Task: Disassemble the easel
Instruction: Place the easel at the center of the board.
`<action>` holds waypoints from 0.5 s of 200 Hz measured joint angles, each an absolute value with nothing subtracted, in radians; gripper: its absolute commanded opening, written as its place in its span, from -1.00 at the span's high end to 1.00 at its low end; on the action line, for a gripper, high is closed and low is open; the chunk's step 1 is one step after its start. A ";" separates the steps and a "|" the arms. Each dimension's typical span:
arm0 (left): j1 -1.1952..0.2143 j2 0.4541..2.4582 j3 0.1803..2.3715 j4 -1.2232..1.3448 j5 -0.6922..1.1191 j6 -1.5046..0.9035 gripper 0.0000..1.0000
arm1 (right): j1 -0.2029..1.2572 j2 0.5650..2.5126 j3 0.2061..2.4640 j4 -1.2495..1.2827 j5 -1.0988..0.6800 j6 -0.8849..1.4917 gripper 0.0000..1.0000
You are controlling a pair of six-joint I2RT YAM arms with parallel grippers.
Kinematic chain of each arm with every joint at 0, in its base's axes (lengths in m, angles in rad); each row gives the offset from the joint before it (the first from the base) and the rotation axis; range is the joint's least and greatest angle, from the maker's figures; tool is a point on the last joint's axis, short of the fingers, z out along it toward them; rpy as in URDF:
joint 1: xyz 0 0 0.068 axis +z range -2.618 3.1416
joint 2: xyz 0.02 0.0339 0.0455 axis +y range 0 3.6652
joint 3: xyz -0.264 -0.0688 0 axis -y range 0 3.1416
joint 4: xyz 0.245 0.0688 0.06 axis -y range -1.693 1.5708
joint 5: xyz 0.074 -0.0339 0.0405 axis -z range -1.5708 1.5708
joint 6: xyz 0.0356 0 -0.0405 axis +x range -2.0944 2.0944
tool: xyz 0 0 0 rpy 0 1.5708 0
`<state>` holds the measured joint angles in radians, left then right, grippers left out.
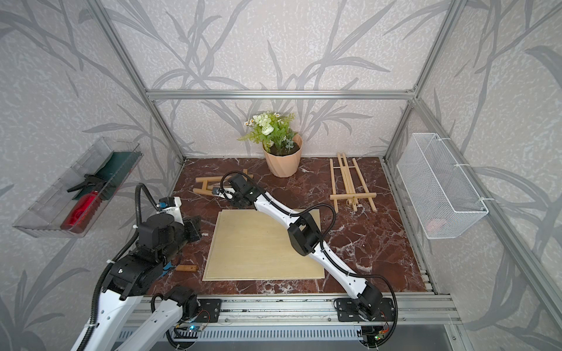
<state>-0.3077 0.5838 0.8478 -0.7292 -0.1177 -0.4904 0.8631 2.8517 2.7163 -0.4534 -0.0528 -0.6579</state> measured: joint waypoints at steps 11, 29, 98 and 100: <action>-0.308 0.584 0.848 -0.729 -0.118 -0.490 0.70 | 0.864 2.852 2.716 -0.441 -0.049 -0.657 0.36; -0.308 0.584 0.848 -0.729 -0.118 -0.490 0.70 | 0.866 2.852 2.716 -0.427 -0.043 -0.658 0.29; -0.310 0.581 0.848 -0.729 -0.118 -0.490 0.69 | 0.867 2.852 2.716 -0.380 0.011 -0.638 0.01; -0.310 0.580 0.848 -0.729 -0.118 -0.490 0.69 | 0.867 2.852 2.716 -0.379 0.011 -0.636 0.01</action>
